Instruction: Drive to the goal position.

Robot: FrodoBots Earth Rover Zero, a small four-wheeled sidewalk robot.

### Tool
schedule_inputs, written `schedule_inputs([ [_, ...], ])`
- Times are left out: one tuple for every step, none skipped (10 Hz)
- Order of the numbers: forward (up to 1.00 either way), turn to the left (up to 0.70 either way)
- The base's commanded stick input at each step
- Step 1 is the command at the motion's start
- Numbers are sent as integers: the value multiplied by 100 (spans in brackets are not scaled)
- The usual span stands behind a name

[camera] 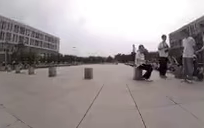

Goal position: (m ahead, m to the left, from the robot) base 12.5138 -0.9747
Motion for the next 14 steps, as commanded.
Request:
schedule_inputs([
  [85,0],
  [85,0],
  [85,0],
  [85,0],
  [85,0],
  [85,0],
  [85,0],
  [85,0],
  [85,0],
  [85,0],
  [85,0],
  [85,0],
  [85,0],
  [85,0],
])
